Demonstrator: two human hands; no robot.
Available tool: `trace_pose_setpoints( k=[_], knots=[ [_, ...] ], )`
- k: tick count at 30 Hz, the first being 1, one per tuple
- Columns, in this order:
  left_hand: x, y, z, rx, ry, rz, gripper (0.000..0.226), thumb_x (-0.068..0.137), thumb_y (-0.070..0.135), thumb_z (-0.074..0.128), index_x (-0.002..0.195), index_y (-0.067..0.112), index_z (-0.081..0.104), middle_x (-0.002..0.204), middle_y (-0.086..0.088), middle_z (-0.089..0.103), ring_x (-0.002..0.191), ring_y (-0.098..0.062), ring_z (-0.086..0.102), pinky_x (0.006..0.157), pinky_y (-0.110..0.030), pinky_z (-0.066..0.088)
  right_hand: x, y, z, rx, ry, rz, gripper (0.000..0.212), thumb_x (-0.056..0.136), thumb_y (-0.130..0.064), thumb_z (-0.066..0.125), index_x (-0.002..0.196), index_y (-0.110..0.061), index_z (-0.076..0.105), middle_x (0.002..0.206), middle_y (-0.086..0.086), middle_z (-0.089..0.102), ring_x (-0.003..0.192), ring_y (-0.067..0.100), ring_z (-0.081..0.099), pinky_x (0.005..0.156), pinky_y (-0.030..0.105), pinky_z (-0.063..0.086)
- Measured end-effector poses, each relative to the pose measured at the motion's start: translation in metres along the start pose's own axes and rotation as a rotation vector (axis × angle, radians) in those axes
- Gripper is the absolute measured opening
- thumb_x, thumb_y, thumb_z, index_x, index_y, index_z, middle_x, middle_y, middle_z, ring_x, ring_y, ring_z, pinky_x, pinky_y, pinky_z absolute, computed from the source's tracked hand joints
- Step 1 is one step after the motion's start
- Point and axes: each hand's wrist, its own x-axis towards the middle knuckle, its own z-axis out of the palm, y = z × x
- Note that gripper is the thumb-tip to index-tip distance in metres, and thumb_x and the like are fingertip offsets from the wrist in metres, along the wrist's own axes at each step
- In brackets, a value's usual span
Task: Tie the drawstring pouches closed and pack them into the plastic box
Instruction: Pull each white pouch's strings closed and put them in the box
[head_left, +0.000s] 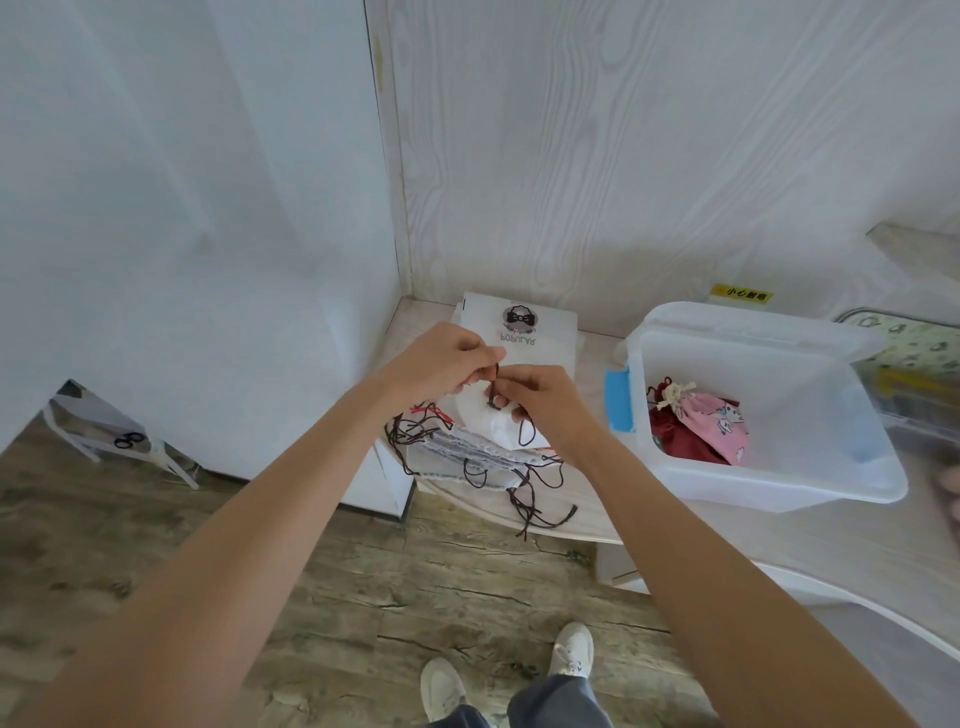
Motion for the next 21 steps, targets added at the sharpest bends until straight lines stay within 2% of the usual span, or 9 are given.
trace_pose_setpoints(
  k=[2,5,9,12,15,18,19,21],
  knots=[
    [0.005,0.003,-0.001,-0.075,-0.067,-0.053,0.035,0.095,0.033,0.049,0.070,0.008,0.054,0.053,0.003,0.040,0.037,-0.007,0.030,0.040,-0.017,0.023,-0.002,0.003,-0.001,0.036,0.003,-0.003,0.017,0.087,0.005,0.055,0.090,-0.005,0.068,0.070,0.000,0.069,0.055,0.002,0.058,0.048,0.015,0.040],
    [0.015,0.006,-0.001,-0.159,-0.097,-0.128,0.036,0.094,0.036,0.051,0.065,0.014,0.050,0.047,0.008,0.039,0.036,-0.007,0.030,0.038,-0.017,0.025,-0.003,0.006,-0.001,0.125,0.053,0.045,0.012,0.082,0.005,0.062,0.080,-0.006,0.058,0.069,0.004,0.072,0.054,0.011,0.061,0.046,0.018,0.038],
    [0.032,0.006,0.005,-0.386,-0.015,-0.279,0.033,0.093,0.031,0.055,0.065,0.015,0.049,0.043,0.009,0.040,0.034,-0.004,0.030,0.033,-0.013,0.024,-0.007,0.011,0.000,0.159,0.055,0.056,0.006,0.084,0.005,0.060,0.082,0.001,0.064,0.074,0.012,0.070,0.054,0.010,0.059,0.048,0.017,0.040],
    [0.042,0.006,0.012,-0.520,-0.034,-0.369,0.033,0.094,0.027,0.053,0.065,0.015,0.047,0.040,0.009,0.042,0.030,-0.001,0.030,0.031,-0.010,0.025,-0.009,0.013,-0.002,0.209,-0.001,0.106,0.015,0.087,0.006,0.053,0.086,0.003,0.068,0.075,0.012,0.067,0.060,0.011,0.058,0.053,0.014,0.044],
    [0.049,0.003,0.017,-0.654,-0.033,-0.418,0.030,0.095,0.026,0.053,0.069,0.011,0.052,0.042,0.008,0.048,0.030,-0.001,0.036,0.032,-0.009,0.032,-0.011,0.011,-0.005,0.316,-0.015,0.146,0.015,0.087,0.006,0.052,0.089,0.007,0.067,0.076,0.013,0.067,0.062,0.012,0.058,0.055,0.014,0.045],
    [0.050,-0.001,0.021,-0.819,0.039,-0.387,0.024,0.096,0.023,0.051,0.087,0.001,0.058,0.054,-0.002,0.064,0.038,-0.003,0.054,0.041,-0.012,0.048,-0.013,0.009,-0.009,0.317,0.014,0.145,0.011,0.087,0.003,0.057,0.088,0.004,0.069,0.076,0.011,0.067,0.062,0.011,0.058,0.055,0.014,0.044],
    [0.050,-0.002,0.022,-0.800,0.079,-0.359,0.024,0.096,0.023,0.051,0.094,0.000,0.057,0.063,-0.006,0.068,0.045,-0.006,0.061,0.046,-0.015,0.052,-0.013,0.009,-0.010,0.329,0.031,0.149,0.011,0.087,0.003,0.057,0.087,0.003,0.068,0.075,0.011,0.067,0.061,0.011,0.057,0.054,0.014,0.043],
    [0.044,-0.001,0.022,-0.595,0.172,-0.270,0.024,0.096,0.025,0.050,0.104,0.003,0.053,0.081,-0.013,0.070,0.052,-0.010,0.065,0.047,-0.016,0.052,-0.013,0.010,-0.012,0.356,0.063,0.159,0.011,0.087,0.003,0.057,0.086,0.003,0.068,0.074,0.011,0.067,0.059,0.010,0.056,0.052,0.014,0.042]
  ],
)
